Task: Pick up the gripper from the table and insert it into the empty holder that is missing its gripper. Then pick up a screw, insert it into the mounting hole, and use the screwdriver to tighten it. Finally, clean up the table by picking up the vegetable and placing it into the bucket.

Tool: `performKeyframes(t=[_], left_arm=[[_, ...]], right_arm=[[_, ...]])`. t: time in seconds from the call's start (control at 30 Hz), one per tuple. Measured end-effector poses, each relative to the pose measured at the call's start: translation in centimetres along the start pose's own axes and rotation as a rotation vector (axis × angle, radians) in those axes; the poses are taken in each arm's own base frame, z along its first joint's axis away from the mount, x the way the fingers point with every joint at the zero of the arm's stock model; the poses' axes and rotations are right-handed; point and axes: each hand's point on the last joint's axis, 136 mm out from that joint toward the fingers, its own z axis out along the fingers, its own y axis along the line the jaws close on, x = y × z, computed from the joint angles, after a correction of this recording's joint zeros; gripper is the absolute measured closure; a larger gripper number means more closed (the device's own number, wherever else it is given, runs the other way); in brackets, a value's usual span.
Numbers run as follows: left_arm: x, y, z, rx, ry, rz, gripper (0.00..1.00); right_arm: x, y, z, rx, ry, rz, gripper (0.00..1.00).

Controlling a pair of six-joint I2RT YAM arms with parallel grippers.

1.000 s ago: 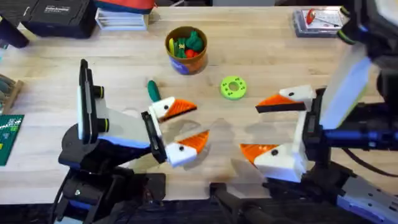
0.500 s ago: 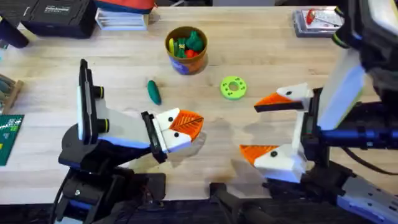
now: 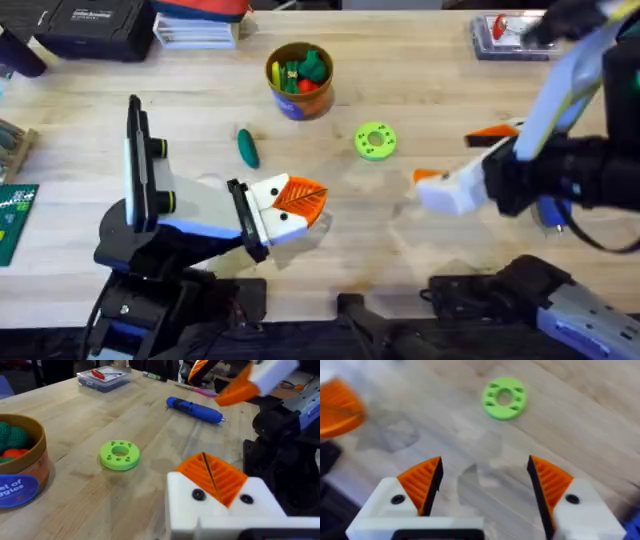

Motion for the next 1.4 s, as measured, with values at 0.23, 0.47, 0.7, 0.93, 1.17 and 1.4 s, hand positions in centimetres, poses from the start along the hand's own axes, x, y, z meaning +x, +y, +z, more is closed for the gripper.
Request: performKeyframes(t=[0.23, 0.47, 0.7, 0.93, 1.17, 1.4], left_arm=[[0.0, 0.0, 0.0, 0.000, 0.000, 0.000, 0.996], [0.0, 0.0, 0.0, 0.000, 0.000, 0.000, 0.996], [0.0, 0.0, 0.0, 0.000, 0.000, 0.000, 0.996], [0.0, 0.0, 0.0, 0.000, 0.000, 0.000, 0.996], [0.0, 0.0, 0.0, 0.000, 0.000, 0.000, 0.996], [0.0, 0.0, 0.0, 0.000, 0.000, 0.000, 0.996]], right_arm=[[1.8, -8.9, 0.7, 0.254, 0.103, 0.249, 0.009], [5.1, -17.4, 0.3, 0.412, 0.244, 0.437, 0.008], [8.0, -22.1, 0.7, 0.440, 0.352, 0.470, 0.008], [11.1, -25.4, 1.4, 0.454, 0.440, 0.476, 0.008], [13.7, -26.2, 2.8, 0.381, 0.540, 0.424, 0.008], [15.5, -27.4, 5.5, 0.320, 0.589, 0.408, 0.008]])
